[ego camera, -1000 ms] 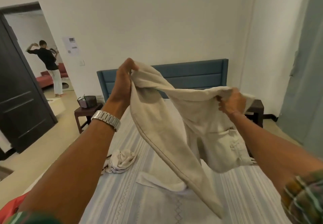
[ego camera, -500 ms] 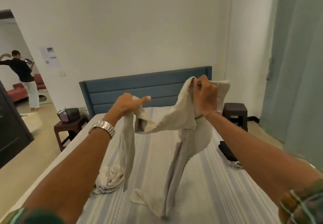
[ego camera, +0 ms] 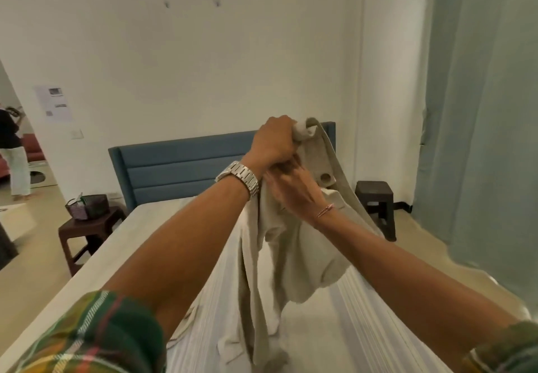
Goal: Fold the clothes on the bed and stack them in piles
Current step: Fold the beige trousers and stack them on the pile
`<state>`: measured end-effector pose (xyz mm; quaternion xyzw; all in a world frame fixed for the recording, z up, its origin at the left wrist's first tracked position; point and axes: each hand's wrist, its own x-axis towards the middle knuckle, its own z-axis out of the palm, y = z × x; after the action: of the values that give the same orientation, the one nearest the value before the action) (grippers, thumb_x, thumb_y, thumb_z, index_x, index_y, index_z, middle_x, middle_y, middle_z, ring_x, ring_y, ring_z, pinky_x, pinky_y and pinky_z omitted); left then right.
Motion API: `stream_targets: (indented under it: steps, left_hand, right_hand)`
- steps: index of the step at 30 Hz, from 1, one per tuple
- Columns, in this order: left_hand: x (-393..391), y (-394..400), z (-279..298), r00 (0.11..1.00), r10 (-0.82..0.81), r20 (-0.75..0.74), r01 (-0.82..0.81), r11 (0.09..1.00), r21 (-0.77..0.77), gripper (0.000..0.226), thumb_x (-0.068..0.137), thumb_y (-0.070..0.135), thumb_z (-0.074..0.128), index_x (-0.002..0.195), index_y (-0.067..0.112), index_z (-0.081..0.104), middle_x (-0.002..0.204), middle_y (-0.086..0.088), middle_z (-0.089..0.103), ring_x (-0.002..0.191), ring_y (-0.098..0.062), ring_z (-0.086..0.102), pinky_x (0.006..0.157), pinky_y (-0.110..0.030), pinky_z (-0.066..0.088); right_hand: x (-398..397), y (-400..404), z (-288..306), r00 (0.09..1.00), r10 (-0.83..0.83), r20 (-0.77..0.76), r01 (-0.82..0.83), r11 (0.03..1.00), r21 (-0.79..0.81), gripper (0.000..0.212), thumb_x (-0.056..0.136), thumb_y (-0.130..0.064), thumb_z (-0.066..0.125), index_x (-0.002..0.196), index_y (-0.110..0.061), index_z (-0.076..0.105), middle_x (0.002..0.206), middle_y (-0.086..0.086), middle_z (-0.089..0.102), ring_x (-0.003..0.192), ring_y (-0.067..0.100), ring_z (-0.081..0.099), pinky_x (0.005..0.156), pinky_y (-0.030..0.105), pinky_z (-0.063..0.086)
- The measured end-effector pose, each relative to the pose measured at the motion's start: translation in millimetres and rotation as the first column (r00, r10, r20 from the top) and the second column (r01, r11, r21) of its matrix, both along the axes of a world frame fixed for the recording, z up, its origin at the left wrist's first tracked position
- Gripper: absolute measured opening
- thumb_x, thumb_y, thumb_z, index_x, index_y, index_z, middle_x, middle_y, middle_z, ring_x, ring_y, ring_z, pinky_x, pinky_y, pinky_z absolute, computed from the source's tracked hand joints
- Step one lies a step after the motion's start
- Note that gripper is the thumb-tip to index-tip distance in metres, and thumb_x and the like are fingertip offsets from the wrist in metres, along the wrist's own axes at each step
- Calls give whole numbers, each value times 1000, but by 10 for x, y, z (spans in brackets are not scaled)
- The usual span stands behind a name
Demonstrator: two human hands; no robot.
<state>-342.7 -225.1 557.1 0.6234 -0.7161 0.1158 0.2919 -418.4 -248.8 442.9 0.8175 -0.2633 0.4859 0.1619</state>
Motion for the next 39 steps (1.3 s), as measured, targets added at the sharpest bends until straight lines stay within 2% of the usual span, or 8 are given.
stream_targets:
  steps: [5, 12, 20, 25, 30, 32, 35, 39]
  left_hand:
    - [317, -43, -55, 938, -45, -344, 15, 996, -89, 9, 91, 11, 67, 95, 3, 71, 94, -14, 71, 91, -30, 67, 72, -35, 50]
    - [606, -19, -70, 856, -238, -458, 172, 968, -182, 22, 95, 26, 70, 110, 10, 73, 101, -5, 73, 87, -16, 66, 65, -10, 46]
    - [699, 122, -94, 823, -300, -482, 271, 954, -130, 32, 96, 28, 69, 122, 10, 68, 115, -9, 71, 106, -25, 65, 92, -39, 55]
    - [759, 129, -105, 804, -283, -523, 218, 959, -183, 37, 86, 29, 81, 114, 9, 68, 105, -3, 71, 99, -21, 66, 84, -34, 59]
    - [487, 112, -135, 998, -28, 57, 57, 790, -611, 53, 79, 17, 78, 124, 7, 54, 116, -10, 59, 106, -29, 52, 88, -41, 49]
    - [284, 87, -193, 956, -218, 195, 286, 838, -466, 36, 86, 26, 74, 117, 14, 61, 112, -4, 65, 103, -25, 56, 88, -43, 50]
    - [88, -16, -326, 919, -392, -46, 387, 918, -88, 30, 92, 40, 71, 106, 15, 64, 95, -1, 70, 87, -19, 65, 78, -40, 55]
    - [108, -117, -335, 874, -374, -312, 407, 912, 46, 26, 93, 37, 72, 100, 12, 72, 93, -1, 74, 87, -16, 68, 77, -30, 54]
  right_hand:
    - [-385, -50, -181, 995, -95, 21, 97, 984, -147, 53, 95, -37, 68, 136, -10, 48, 144, 19, 53, 139, 37, 44, 115, 56, 37]
    - [-700, -111, -134, 960, -54, 275, -9, 975, 223, 71, 81, -49, 81, 131, -20, 40, 121, 8, 62, 96, 20, 62, 79, 35, 57]
    - [-726, -143, 156, 966, 158, 206, -235, 868, 438, 52, 92, -22, 74, 137, -5, 54, 109, 2, 68, 88, 12, 64, 77, 6, 49]
    - [-818, -188, 373, 951, 151, 270, -248, 895, 372, 31, 83, -22, 83, 82, -13, 54, 70, -15, 55, 61, -6, 53, 57, 9, 38]
    - [-857, -308, 520, 978, 137, 159, -189, 903, 387, 35, 81, -30, 85, 77, -12, 55, 64, -11, 55, 54, 2, 47, 54, 13, 37]
    - [-832, -341, 522, 983, 155, 99, -182, 900, 397, 29, 83, -27, 84, 81, -10, 60, 68, -5, 62, 59, 8, 53, 57, 18, 43]
    - [-863, -373, 540, 988, 152, 24, -149, 913, 379, 22, 87, -23, 80, 90, -7, 66, 79, 2, 68, 64, 15, 58, 63, 24, 47]
    - [-985, -395, 524, 988, 153, 13, -144, 896, 420, 27, 85, -30, 81, 83, -14, 60, 73, -7, 58, 62, 5, 51, 61, 14, 39]
